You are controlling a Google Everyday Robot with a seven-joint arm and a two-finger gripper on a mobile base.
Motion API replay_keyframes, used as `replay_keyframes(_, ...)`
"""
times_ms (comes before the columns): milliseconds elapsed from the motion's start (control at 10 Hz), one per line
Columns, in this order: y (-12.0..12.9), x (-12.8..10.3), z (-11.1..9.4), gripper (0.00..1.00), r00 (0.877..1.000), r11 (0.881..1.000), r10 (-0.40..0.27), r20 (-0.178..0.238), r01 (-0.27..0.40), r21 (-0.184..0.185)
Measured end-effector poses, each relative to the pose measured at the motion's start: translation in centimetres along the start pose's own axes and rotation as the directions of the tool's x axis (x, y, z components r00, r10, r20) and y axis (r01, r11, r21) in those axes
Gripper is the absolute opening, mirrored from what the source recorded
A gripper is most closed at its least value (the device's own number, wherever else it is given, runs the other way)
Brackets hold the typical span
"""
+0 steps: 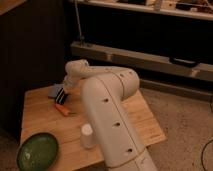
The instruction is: Push the eraser across the table
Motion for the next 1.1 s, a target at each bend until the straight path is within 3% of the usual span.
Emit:
replay_keyframes(300,1.4,0.5,0.7,0.06,1.0,1.0,-0.003,-0.007,0.003,-0.021)
replay_keyframes(600,0.9,-0.5,0.0,0.06,1.0,1.0,-0.001,0.015,0.001,-0.02)
replay_keyframes(800,-2.5,-0.7,-1.4,0.06,1.0,1.0,0.018,0.02,-0.018,0.009)
replay_keyframes(1100,-10.2,0.6,-4.1,0.06,0.999,0.996,0.045,0.007,-0.045,0.079)
